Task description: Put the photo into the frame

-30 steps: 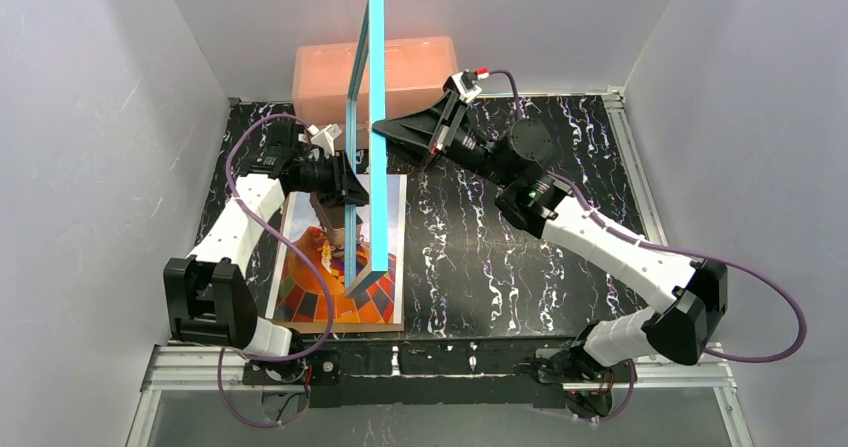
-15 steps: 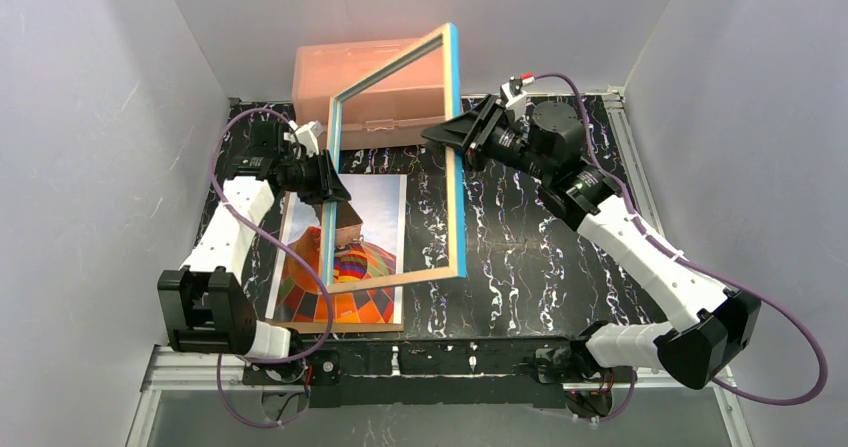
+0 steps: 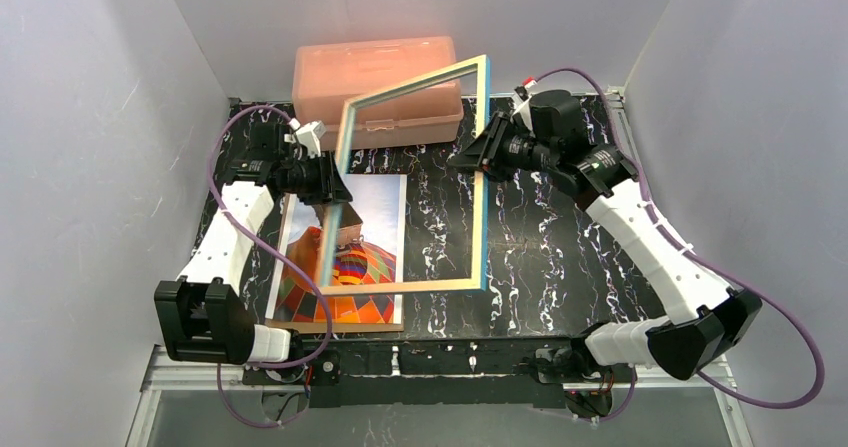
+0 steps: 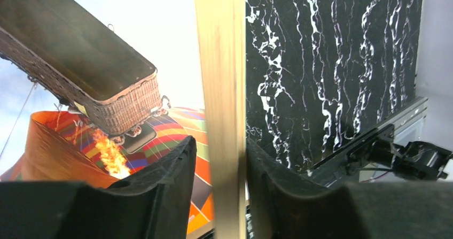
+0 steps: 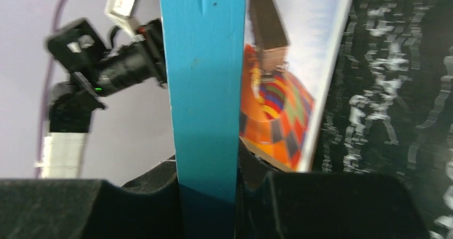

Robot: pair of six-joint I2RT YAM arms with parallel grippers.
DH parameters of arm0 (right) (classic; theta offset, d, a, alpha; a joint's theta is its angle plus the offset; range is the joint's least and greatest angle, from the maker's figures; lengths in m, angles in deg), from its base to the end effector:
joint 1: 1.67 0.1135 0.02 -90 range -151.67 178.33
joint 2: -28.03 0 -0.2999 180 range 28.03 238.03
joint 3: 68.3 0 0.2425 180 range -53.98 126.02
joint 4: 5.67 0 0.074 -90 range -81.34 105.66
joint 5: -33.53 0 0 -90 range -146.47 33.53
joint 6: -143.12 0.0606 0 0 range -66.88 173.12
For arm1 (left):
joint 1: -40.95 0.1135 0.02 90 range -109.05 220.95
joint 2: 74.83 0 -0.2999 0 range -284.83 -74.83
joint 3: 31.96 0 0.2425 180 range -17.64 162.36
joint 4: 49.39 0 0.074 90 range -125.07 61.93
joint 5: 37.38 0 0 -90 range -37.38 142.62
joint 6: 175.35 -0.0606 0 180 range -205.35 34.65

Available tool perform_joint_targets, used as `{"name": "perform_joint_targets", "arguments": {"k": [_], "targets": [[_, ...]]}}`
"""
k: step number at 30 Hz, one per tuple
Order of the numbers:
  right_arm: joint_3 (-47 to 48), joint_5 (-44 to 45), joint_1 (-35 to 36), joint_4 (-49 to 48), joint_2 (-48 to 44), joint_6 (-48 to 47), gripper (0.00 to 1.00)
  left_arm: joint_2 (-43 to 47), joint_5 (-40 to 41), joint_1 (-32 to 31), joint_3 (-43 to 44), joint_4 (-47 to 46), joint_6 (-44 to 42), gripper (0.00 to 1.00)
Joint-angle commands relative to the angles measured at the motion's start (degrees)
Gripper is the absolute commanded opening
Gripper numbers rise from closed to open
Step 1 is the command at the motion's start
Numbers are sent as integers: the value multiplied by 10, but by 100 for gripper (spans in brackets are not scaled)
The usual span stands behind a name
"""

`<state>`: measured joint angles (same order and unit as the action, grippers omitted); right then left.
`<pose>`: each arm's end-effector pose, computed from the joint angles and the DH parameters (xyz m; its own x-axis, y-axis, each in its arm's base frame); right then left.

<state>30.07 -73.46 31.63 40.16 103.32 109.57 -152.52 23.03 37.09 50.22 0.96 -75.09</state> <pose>0.2315 0.1733 0.4476 -0.8039 0.4255 -0.4155 -0.1453 0.5369 0.8310 0.2834 -0.0491 0.3346 -0.7761 -0.1029 -0.6222 0.2677 0.8396 -0.4727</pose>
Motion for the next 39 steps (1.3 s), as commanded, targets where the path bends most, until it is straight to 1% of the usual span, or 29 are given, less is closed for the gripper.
{"name": "perform_joint_targets", "arguments": {"k": [1, 3, 5, 10, 15, 16, 19, 22, 25, 26, 33, 39], "targets": [[-28, 41, -50, 70, -43, -113, 1, -4, -14, 4, 13, 51, -54, 45], [-58, 15, -76, 52, -58, -112, 1, -4, -5, 4, 17, 64, -71, 53], [-73, -14, -98, 45, -66, -112, 1, 3, 1, 4, 19, 71, -83, 57], [-75, -72, -139, 41, -70, -118, 1, 21, 6, 8, 24, 83, -88, 57], [-71, -127, -151, 50, -51, -151, 1, 26, 3, 21, 33, 103, -94, 57], [-71, -132, -151, 54, -47, -164, 1, 25, 5, 23, 35, 107, -96, 58], [-46, -138, -151, 108, -24, -232, 1, 21, 20, 33, 41, 124, -100, 57], [-29, -119, -152, 158, -7, -283, 1, 22, 29, 38, 49, 138, -121, 57], [-24, -91, -153, 185, 2, -311, 1, 23, 41, 38, 58, 152, -133, 57], [-29, -86, -153, 185, 4, -314, 1, 25, 43, 54, 60, 155, -135, 57], [-122, -36, -154, 142, 1, -312, 1, 51, 47, 62, 64, 168, -141, 58], [-193, 19, -160, 71, -19, -309, 1, 55, 55, 74, 49, 180, -152, 58]]}}
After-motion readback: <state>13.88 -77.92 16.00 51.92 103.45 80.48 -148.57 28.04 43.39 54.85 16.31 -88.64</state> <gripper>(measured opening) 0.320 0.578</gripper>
